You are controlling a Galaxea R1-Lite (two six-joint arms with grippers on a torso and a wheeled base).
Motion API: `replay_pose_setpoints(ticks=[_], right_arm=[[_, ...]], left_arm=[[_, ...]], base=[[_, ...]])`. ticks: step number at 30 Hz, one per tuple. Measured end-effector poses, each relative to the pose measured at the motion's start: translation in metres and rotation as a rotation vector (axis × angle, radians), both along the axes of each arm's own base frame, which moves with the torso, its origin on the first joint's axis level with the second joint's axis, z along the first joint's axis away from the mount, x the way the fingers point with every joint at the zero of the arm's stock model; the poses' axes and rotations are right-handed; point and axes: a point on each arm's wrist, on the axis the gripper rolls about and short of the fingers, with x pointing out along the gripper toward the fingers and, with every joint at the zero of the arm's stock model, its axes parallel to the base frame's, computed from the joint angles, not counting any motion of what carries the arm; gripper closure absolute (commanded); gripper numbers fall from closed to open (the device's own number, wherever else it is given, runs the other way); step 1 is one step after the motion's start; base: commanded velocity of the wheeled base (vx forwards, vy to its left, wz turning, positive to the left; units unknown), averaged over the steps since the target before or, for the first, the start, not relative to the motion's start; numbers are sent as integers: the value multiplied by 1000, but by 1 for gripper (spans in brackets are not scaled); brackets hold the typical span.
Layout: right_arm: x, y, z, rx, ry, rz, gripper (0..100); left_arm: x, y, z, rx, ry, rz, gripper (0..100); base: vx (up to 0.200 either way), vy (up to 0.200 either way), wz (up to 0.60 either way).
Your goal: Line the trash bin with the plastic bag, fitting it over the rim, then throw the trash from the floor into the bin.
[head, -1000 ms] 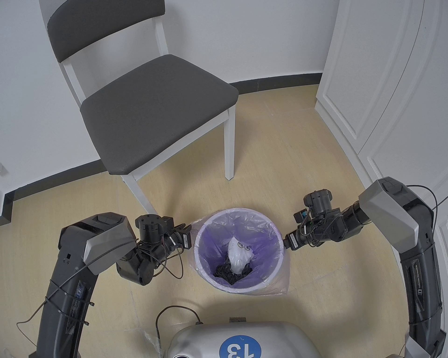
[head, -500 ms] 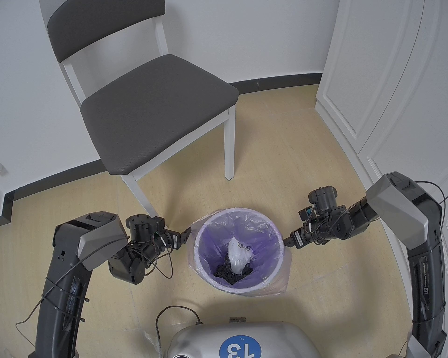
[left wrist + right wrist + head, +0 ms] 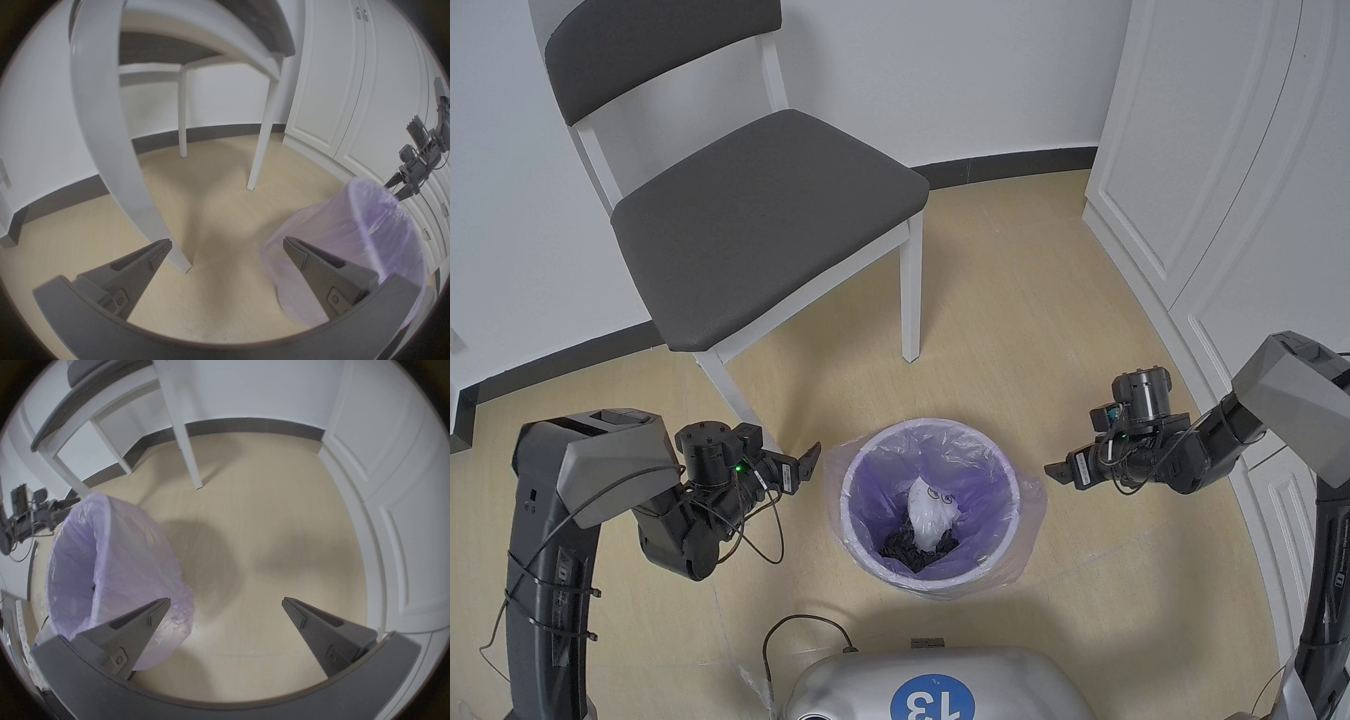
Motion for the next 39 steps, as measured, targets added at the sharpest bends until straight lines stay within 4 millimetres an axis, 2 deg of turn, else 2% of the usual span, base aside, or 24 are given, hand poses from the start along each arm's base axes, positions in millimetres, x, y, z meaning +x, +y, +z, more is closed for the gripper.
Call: replay_pose_setpoints(ticks=[6, 13, 20, 24, 29, 33, 39], right_arm=[[-28, -7, 33, 29, -86, -53, 0], [-69, -22, 79, 48, -186, -104, 0], [-102, -35, 114, 60, -285, -160, 0], [-115, -40, 134, 74, -370, -213, 0], [-127, -45, 168, 126, -576, -276, 0], [-141, -49, 190, 159, -691, -307, 0], [-172, -56, 218, 183, -806, -334, 0]], left_arm=[[-28, 2, 28, -5, -58, 14, 0], [-63, 12, 62, -21, -125, 36, 0], [-94, 19, 96, -38, -179, 47, 0], [-111, 22, 124, -65, -252, 53, 0], [-134, 29, 167, -107, -387, 63, 0], [-161, 38, 200, -124, -445, 76, 0], [-205, 54, 238, -121, -434, 106, 0]], base=[[0, 0, 0], [0, 0, 0], [0, 0, 0], [0, 0, 0], [0, 0, 0], [0, 0, 0], [0, 0, 0]])
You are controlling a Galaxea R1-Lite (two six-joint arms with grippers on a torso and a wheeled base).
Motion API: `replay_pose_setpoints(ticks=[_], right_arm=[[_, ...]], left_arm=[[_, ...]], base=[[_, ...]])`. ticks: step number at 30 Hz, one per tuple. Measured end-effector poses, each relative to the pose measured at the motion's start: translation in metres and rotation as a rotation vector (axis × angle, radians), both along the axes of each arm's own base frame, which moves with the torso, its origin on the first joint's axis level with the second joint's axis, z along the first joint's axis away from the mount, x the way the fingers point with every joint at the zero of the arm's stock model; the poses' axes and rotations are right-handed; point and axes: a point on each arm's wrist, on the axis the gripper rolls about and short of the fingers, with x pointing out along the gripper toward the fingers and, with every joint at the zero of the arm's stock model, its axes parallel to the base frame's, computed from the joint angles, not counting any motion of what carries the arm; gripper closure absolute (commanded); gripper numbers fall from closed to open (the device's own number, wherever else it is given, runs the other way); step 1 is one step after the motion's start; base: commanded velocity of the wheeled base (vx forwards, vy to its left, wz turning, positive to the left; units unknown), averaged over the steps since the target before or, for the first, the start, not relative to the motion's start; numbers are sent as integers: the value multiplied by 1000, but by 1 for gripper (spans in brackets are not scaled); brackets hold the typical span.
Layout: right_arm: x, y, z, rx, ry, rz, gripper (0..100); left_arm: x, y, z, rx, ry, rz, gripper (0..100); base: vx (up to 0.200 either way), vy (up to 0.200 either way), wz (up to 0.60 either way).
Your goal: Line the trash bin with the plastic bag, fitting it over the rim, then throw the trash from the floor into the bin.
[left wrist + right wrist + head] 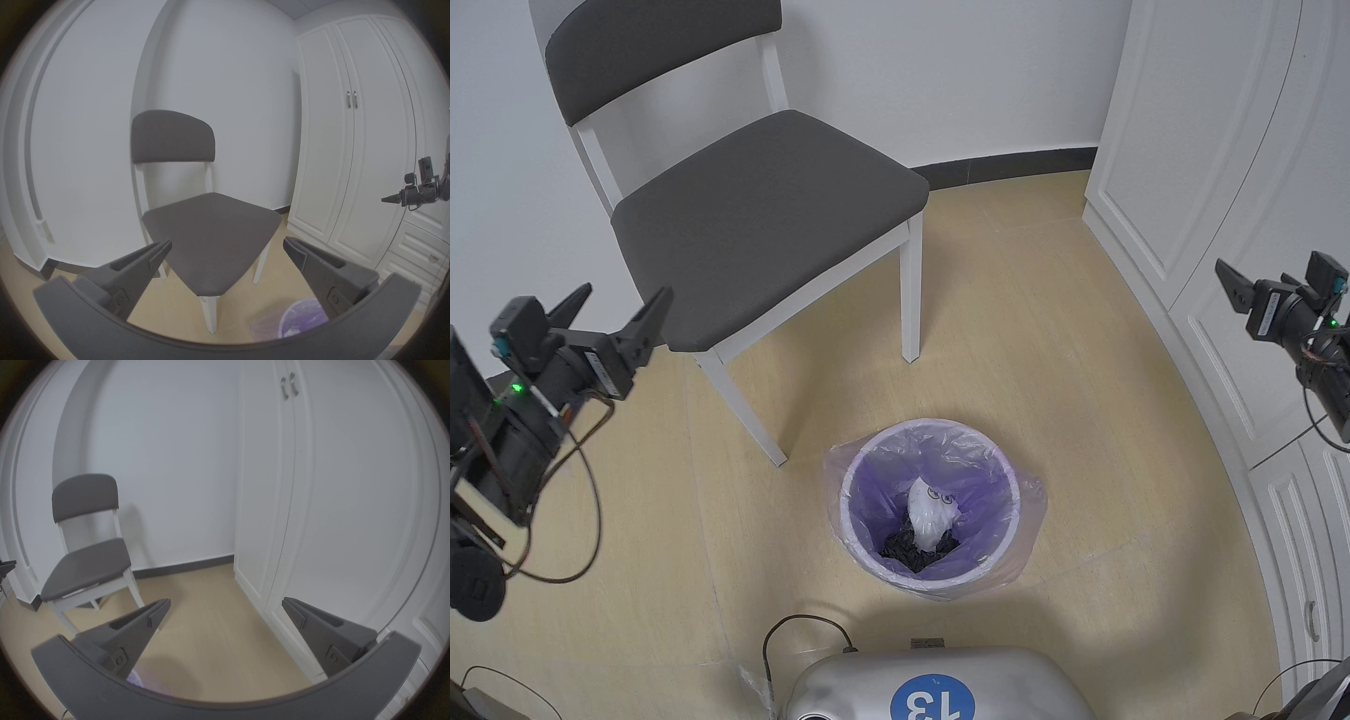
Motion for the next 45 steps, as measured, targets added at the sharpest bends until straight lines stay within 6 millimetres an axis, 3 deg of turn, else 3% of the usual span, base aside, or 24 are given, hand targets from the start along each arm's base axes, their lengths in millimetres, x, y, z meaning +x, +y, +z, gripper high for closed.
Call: replay_pose_setpoints(ticks=[6, 14, 23, 30, 37, 45], right_arm=[[-45, -9, 24, 0, -55, -34, 0], [-132, -28, 39, -10, -48, -91, 0], [-246, -49, 18, -25, -9, -172, 0], [-310, -54, -12, -13, -52, -239, 0], [-324, -48, -37, 0, -96, -171, 0], [-316, -43, -64, -15, -90, -96, 0]], left_arm=[[-54, 19, 34, -24, 29, 41, 0], [-138, 39, 68, -65, 45, 91, 0], [-249, 50, 77, -98, 32, 178, 0], [-324, 47, 70, -118, -82, 214, 0], [-353, 40, 50, -100, -99, 193, 0], [-348, 29, 25, -79, -51, 134, 0]], base=[[0, 0, 0], [0, 0, 0], [0, 0, 0], [0, 0, 0], [0, 0, 0], [0, 0, 0]])
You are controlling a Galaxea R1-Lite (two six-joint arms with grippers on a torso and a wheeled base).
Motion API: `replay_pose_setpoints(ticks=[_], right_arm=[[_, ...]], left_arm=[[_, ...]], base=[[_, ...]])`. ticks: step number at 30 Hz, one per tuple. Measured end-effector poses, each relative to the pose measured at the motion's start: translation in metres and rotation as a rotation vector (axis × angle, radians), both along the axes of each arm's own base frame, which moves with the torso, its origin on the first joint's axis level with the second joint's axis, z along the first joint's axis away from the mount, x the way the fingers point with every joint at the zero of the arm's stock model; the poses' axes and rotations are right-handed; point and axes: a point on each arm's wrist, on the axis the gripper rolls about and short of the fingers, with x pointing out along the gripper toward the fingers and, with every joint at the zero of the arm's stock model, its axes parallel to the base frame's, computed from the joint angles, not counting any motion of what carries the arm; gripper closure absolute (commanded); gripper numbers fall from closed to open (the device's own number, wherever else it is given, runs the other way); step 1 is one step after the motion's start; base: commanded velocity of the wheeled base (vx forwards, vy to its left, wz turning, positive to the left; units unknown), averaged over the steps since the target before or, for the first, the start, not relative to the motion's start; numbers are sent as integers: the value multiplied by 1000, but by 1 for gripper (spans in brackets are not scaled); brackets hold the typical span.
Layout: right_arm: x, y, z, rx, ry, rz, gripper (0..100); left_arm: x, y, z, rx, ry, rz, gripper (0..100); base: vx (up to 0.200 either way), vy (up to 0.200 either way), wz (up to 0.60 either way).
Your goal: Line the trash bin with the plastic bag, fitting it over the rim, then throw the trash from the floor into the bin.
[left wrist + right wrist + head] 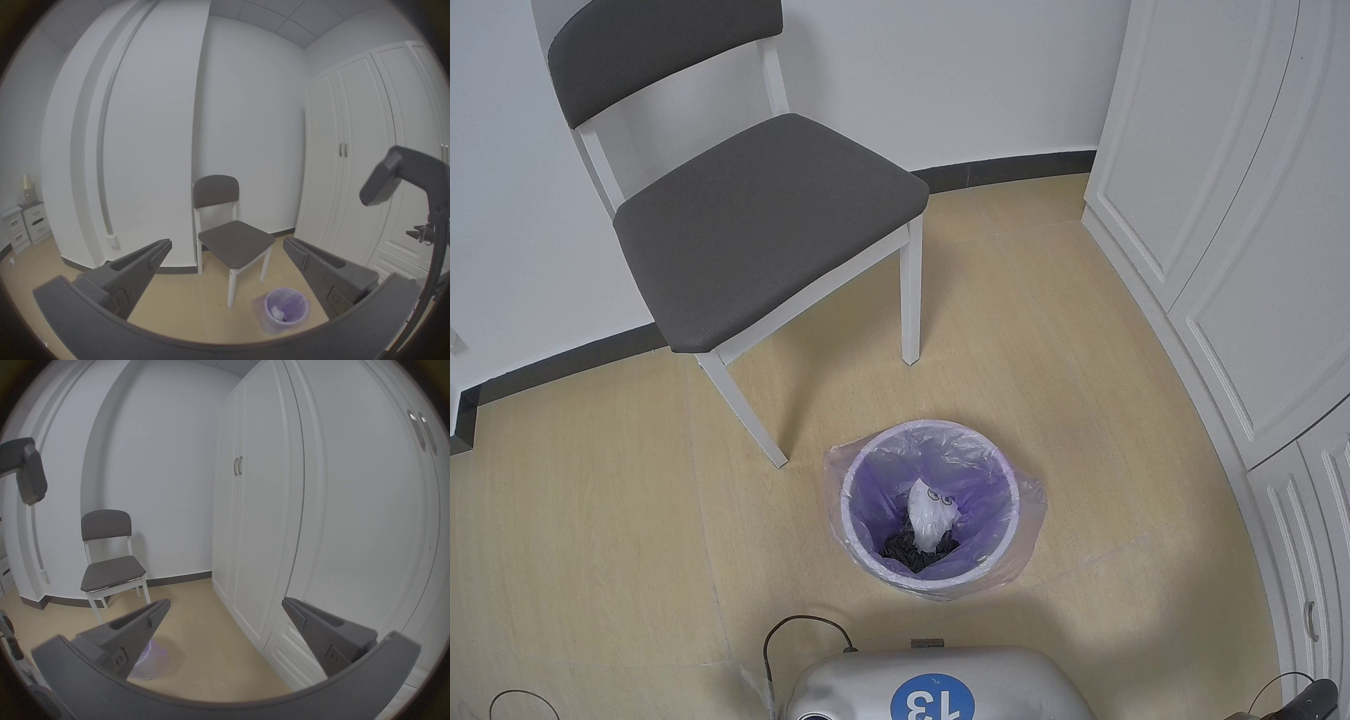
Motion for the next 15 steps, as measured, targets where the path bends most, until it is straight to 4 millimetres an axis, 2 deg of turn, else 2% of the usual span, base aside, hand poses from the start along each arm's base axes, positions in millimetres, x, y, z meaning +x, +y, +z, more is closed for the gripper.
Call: replay_pose_setpoints(ticks=[7, 15], right_arm=[[17, 2, -15, -20, -25, 44, 0], [37, 3, -37, -36, -15, 99, 0]], left_arm=[[15, -1, -18, -17, 55, -36, 0], [42, 12, -39, -8, 42, -133, 0]], base=[[0, 0, 0], [0, 0, 0]])
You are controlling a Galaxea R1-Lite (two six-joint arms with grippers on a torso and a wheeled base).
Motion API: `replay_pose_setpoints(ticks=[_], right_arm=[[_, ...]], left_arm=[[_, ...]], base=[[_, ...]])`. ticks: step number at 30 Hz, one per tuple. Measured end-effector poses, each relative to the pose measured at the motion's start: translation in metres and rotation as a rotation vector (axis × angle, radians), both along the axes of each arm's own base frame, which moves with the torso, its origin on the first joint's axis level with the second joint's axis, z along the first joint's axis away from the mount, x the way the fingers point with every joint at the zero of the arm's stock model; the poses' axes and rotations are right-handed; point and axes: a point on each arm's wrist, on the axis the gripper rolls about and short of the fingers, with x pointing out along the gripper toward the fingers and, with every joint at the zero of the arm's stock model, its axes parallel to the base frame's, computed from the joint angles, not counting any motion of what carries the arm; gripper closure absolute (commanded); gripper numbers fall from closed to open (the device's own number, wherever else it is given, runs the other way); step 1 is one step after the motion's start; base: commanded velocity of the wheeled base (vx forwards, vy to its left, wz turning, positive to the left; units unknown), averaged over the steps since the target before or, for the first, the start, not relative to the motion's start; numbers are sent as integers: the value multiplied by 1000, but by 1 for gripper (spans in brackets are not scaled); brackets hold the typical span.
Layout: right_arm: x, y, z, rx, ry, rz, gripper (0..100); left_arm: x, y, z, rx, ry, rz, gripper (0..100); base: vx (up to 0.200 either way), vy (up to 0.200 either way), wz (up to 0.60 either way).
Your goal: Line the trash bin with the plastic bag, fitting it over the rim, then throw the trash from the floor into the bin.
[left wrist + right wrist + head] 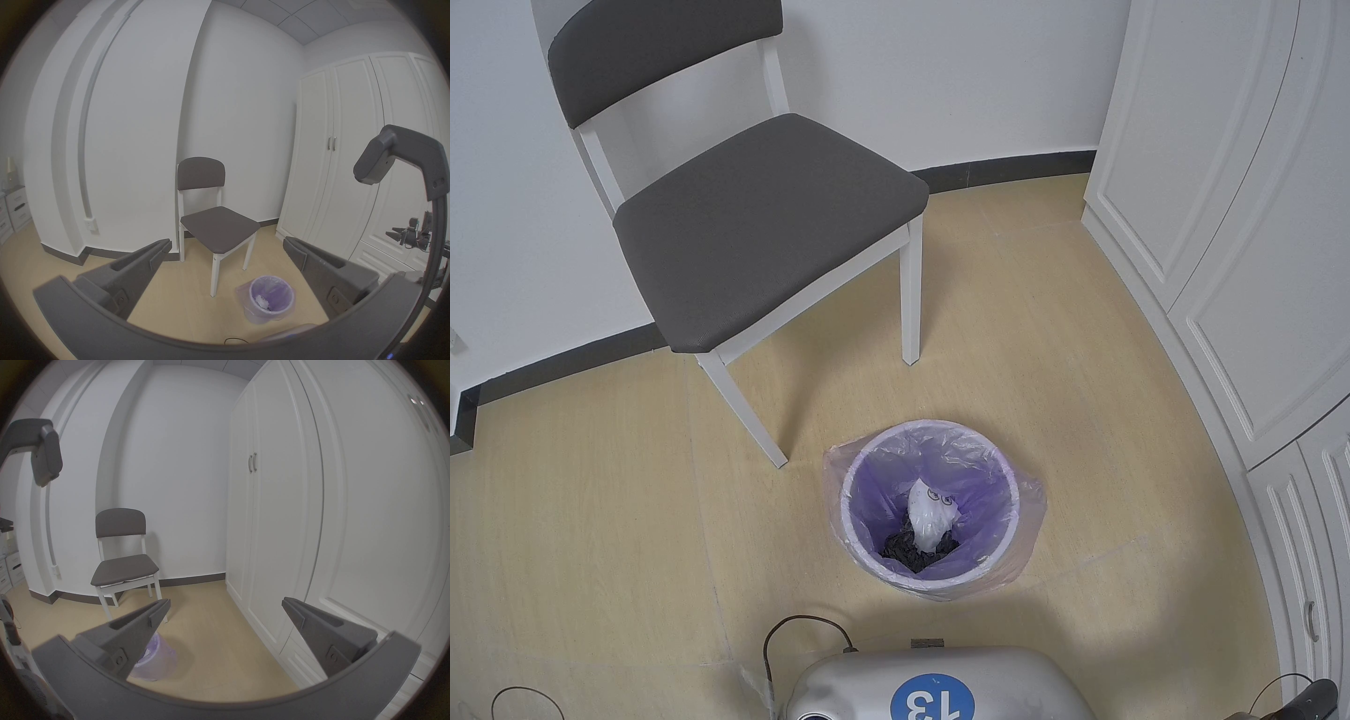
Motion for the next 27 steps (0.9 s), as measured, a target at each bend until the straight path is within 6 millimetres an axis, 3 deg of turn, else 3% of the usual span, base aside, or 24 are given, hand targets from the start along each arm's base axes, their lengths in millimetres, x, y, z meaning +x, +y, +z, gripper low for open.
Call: replay_pose_setpoints(ticks=[8, 13, 17, 27], right_arm=[[15, 0, -21, -12, 29, 8, 0], [24, 0, -40, -29, 76, 7, 0], [29, 0, -53, -29, 133, 6, 0], [32, 1, -65, 9, 189, 21, 0]], left_arm=[[40, 3, -41, 29, 6, 43, 0], [71, 4, -87, 31, 95, 85, 0], [84, 4, -121, 29, 208, 123, 0], [88, 5, -134, 41, 254, 161, 0]], base=[[0, 0, 0], [0, 0, 0], [0, 0, 0], [0, 0, 0]])
